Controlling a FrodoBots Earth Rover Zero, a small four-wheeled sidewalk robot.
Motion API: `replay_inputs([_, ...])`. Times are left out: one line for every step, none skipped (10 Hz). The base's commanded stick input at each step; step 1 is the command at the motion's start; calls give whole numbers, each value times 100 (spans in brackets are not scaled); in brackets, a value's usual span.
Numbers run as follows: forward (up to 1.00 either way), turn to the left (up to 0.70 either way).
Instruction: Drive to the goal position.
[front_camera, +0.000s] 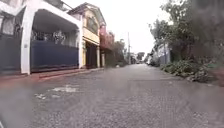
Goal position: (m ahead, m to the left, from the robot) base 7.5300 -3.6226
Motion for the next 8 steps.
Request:
replay_inputs([70, 0])
replay_inputs([70, 0])
replay_inputs([70, 0])
replay_inputs([70, 0])
replay_inputs([70, 0])
replay_inputs([70, 0])
replay_inputs([70, 0])
replay_inputs([70, 0])
